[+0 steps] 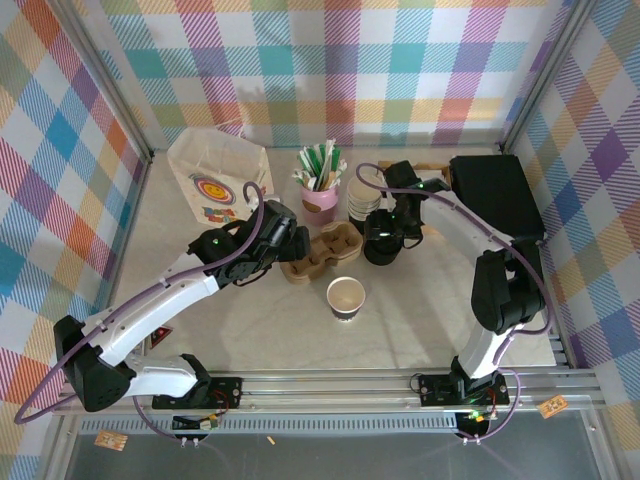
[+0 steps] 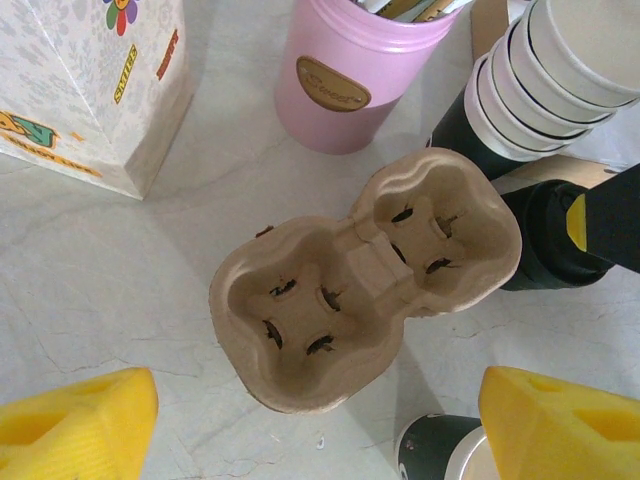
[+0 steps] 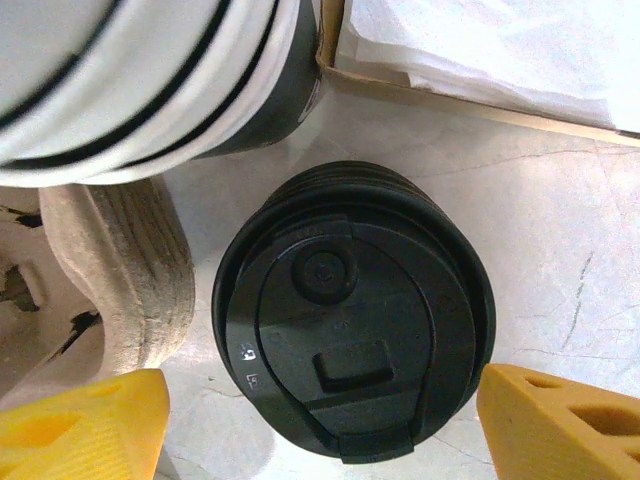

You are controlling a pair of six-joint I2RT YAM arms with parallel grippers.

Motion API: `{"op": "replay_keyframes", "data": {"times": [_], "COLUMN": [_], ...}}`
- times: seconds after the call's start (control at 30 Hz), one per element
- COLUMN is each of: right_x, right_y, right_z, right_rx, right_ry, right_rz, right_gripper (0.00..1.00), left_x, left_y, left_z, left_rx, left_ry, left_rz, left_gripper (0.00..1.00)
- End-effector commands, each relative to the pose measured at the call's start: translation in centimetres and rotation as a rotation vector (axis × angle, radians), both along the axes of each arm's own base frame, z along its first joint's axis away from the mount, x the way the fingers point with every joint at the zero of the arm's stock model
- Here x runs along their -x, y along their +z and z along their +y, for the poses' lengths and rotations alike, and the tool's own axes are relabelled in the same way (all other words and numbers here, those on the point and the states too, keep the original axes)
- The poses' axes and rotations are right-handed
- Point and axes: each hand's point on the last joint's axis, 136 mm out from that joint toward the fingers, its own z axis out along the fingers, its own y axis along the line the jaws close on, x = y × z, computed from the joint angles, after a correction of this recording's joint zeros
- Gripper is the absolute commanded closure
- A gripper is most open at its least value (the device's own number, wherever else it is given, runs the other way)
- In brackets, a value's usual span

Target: Pack the takeout coffee

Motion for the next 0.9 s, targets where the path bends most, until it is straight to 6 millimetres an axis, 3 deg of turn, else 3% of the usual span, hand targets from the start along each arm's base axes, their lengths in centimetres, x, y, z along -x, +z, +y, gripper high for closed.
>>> {"op": "replay_keyframes", "data": {"times": [0.0, 0.87], "right_x": [0.1, -0.1], "right_y": [-0.9, -2.3], "right_z": [-0.4, -0.6], "right_rx": [0.014, 0.045], "right_ry": [0.003, 0.013], "right_rz": [0.014, 0.030], "right_gripper": [0.19, 0.20], "left_x": [0.2, 0.9], "left_y": [0.8, 1.0], "left_z": [0.5, 1.2], "left_rx": [0.029, 0.040], "left_ry": [0.015, 0.030], "left_rz": [-0.007, 0.004], "left_gripper": [0.17, 0.17]}}
